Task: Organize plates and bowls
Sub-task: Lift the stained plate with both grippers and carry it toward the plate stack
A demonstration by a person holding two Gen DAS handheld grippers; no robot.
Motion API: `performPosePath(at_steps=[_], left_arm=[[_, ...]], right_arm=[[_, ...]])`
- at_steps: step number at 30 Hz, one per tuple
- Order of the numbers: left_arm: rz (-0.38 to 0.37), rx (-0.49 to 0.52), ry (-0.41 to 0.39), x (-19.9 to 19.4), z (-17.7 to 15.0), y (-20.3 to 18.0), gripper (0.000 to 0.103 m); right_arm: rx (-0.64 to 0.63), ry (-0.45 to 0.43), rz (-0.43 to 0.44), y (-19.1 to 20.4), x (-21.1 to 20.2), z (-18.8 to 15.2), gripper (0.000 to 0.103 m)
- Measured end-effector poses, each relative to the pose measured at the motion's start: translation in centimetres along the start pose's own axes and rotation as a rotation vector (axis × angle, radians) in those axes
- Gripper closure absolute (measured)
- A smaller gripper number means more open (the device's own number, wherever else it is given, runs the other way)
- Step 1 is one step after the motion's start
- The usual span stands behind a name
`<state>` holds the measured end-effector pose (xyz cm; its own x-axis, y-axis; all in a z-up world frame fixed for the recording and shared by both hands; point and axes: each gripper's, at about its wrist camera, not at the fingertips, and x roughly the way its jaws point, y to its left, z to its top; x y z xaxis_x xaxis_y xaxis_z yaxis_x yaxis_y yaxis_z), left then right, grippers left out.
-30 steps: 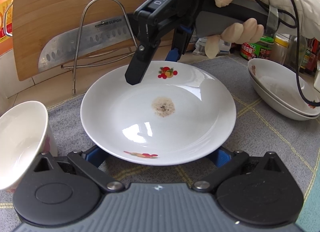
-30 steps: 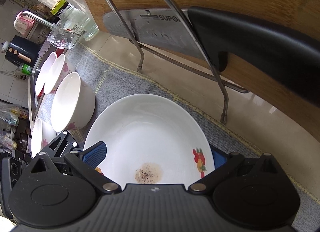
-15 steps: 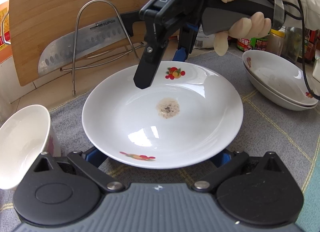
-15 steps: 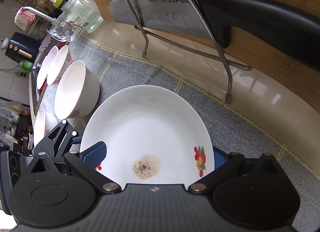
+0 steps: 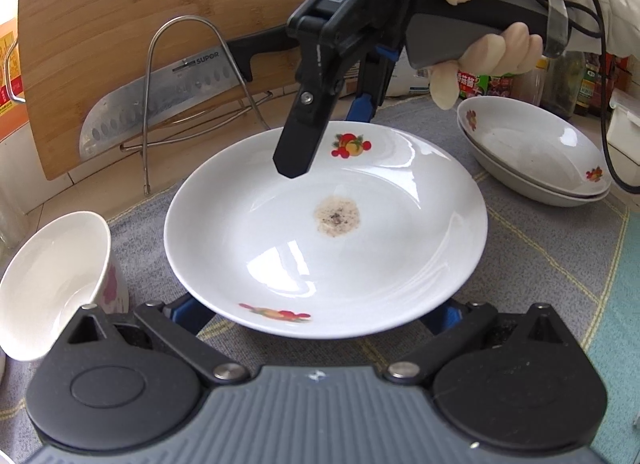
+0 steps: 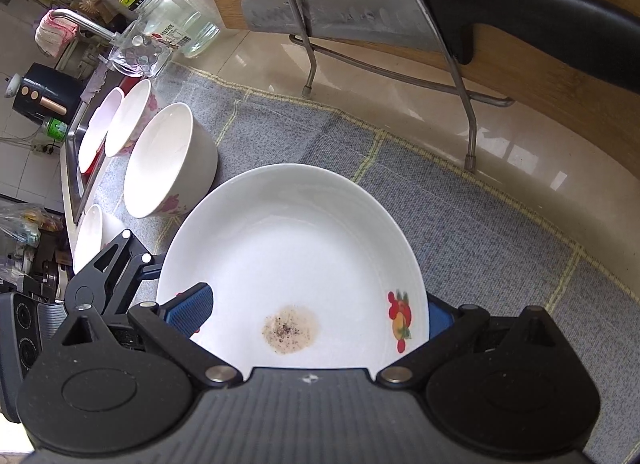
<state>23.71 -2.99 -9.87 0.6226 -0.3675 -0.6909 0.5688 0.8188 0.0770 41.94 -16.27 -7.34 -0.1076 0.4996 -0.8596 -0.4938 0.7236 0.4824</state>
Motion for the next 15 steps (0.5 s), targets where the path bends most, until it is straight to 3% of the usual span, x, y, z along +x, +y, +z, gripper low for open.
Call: performPosePath(at_steps=[15], left_arm=[[-0.024,0.033,0.010,-2.7,0.0,-1.6,0.000]], right_arm=[[-0.005,-0.032,0.001,2.4,-2.0,-3.1,0.000]])
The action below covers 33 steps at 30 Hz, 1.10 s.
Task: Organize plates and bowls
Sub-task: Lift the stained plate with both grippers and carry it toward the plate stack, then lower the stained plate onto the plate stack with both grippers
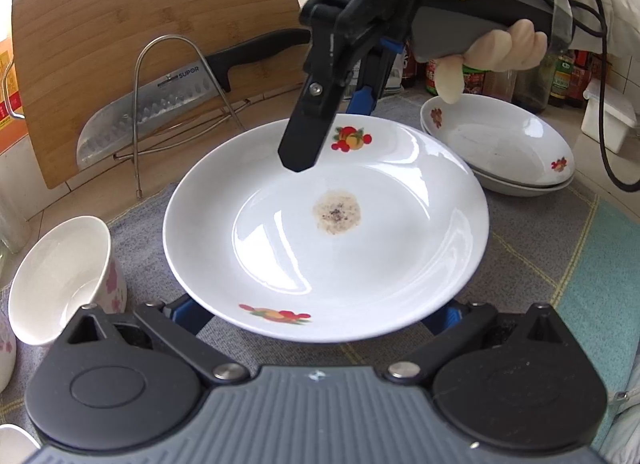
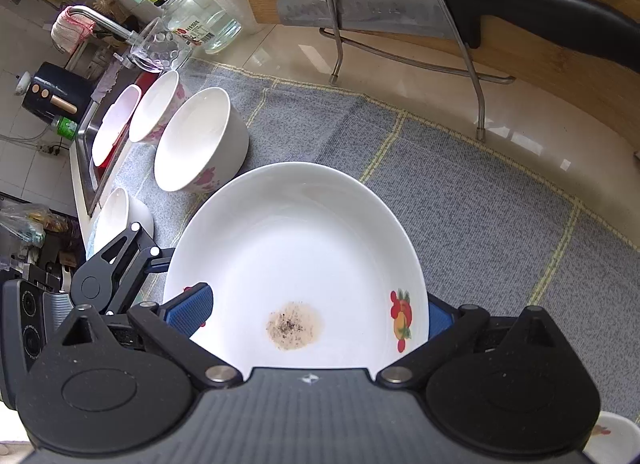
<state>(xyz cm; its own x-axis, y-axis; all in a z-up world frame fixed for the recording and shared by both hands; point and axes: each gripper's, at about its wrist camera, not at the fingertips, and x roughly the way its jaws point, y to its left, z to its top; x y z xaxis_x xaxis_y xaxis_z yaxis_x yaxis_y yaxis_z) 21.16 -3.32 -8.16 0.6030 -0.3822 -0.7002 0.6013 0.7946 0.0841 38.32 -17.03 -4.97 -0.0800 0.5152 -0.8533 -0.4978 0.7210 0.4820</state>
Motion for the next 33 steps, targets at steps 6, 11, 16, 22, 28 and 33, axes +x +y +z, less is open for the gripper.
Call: performPosePath(at_steps=[6,11,16,22,28,33], left_arm=[[-0.005,0.030,0.004,-1.1,0.1,-1.0,0.000],[-0.022,0.045,0.003,-1.7,0.4,-1.7,0.000],[-0.053,0.073,0.000,-1.9,0.8,-2.7,0.000],[-0.108,0.109,0.009,-1.7,1.3,-3.9,0.000],[-0.167,0.164,0.002,-1.3,2.2,-5.5,0.000],[-0.216,0.216,-0.016,-0.6,3.3,-6.7,0.000]], right_arm=[[-0.001,-0.020,0.002,0.7,-1.0,-1.5,0.000],[0.007,-0.043,-0.003,1.1,-2.1,-2.9,0.000],[0.034,-0.064,-0.006,1.0,-3.1,-4.6,0.000],[0.077,-0.084,-0.024,0.6,-4.3,-6.9,0.000],[0.139,-0.120,-0.053,-0.2,-5.8,-9.4,0.000],[0.198,-0.158,-0.084,-1.4,-7.5,-11.4,0.000]])
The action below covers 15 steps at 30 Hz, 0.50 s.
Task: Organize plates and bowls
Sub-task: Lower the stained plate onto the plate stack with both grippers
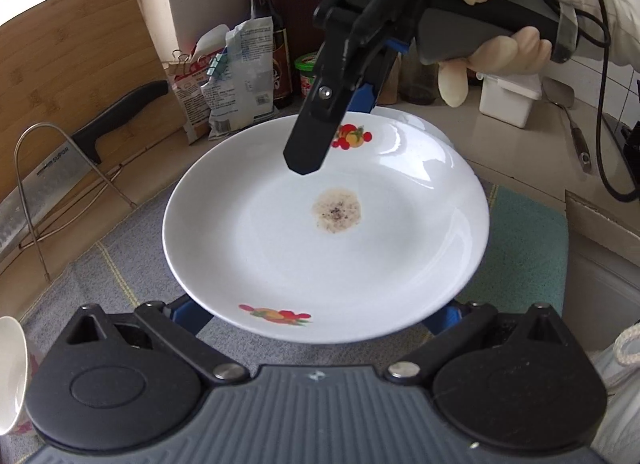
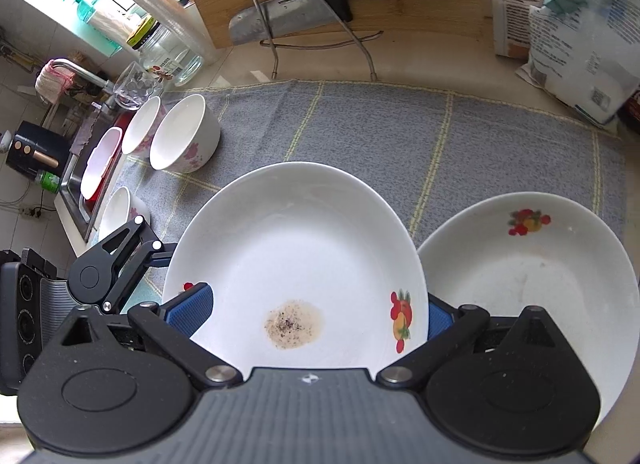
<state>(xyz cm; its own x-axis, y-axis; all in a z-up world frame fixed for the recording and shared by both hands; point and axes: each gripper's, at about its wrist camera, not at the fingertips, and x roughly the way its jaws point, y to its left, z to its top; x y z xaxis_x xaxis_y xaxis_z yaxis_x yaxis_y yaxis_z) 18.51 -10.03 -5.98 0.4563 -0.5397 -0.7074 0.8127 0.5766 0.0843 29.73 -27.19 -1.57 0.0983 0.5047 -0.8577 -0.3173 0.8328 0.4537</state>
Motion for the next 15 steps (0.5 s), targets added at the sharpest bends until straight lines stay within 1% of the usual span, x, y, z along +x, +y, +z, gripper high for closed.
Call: performPosePath(at_steps=[9,15], left_arm=[[-0.075,0.079,-0.013,1.8,2.5,-1.3,0.000],[-0.114,0.115,-0.010,2.9,3.7,-2.0,0.000]], right_arm=[[0.093,-0.061,-0.042,-3.0,-2.9,-2.2,0.000],[0.142,-0.084,-0.062,-4.7,-3.8,-3.4,0.000]])
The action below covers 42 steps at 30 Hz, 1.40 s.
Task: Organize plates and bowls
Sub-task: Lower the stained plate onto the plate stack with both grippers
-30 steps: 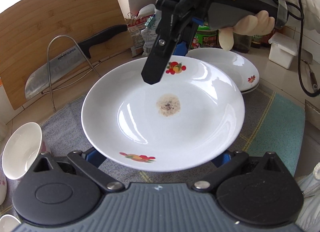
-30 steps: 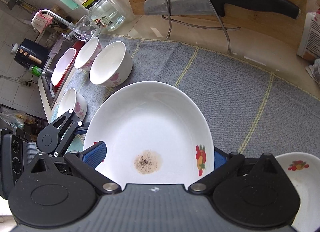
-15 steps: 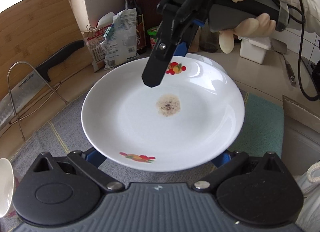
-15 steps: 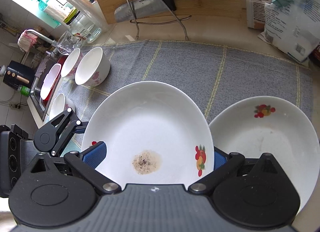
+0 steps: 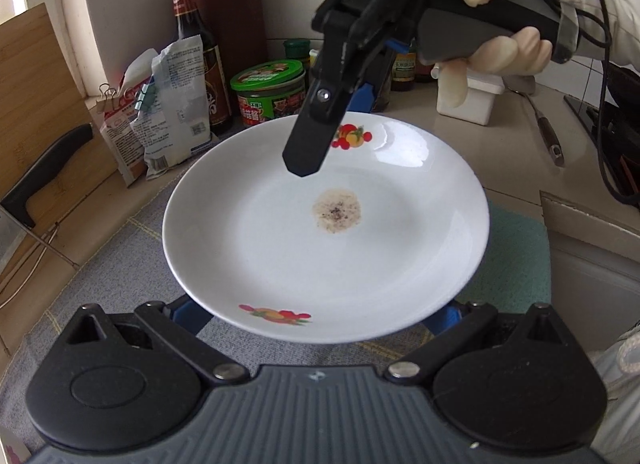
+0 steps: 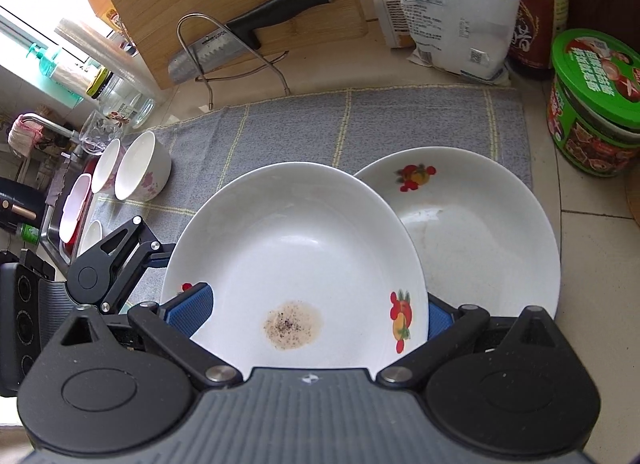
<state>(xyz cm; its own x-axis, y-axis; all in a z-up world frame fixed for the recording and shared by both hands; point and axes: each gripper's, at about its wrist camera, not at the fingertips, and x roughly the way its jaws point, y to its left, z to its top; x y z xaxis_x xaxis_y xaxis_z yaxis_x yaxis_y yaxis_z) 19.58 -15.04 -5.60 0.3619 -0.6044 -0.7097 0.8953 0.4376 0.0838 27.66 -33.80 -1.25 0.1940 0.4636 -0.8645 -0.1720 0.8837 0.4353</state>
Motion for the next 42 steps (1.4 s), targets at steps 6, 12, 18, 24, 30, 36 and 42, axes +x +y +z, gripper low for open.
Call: performPosePath(at_steps=[6,12,18,24,30,36,42], left_arm=[[-0.026,0.012,0.005,1.0,0.7,0.2,0.000],[-0.024,0.017,0.016,1.8,0.8,0.5,0.000],[-0.032,0.007,0.036,2.4,0.8,0.8,0.000],[-0.041,-0.005,0.042,2.8,1.0,1.0,0.000],[-0.035,0.013,0.046,3.2,1.2,1.0,0.000],[-0.036,0.019,0.056,3.6,1.4,1.0,0.000],[-0.041,0.033,0.070,4.2,1.8,1.2,0.000]], right_arm=[[0.036,-0.013,-0.009,-1.6,-0.3,-0.3,0.000],[0.059,-0.014,-0.015,-2.6,0.1,-0.3,0.000],[0.067,-0.009,-0.013,-3.0,0.7,-0.2,0.000],[0.073,-0.005,-0.015,-3.5,1.0,-0.2,0.000],[0.085,-0.008,-0.021,-4.0,1.2,-0.2,0.000],[0.096,-0.011,-0.017,-4.5,1.2,-0.2,0.000],[0.110,-0.022,-0.019,-4.9,0.8,-0.3,0.000]])
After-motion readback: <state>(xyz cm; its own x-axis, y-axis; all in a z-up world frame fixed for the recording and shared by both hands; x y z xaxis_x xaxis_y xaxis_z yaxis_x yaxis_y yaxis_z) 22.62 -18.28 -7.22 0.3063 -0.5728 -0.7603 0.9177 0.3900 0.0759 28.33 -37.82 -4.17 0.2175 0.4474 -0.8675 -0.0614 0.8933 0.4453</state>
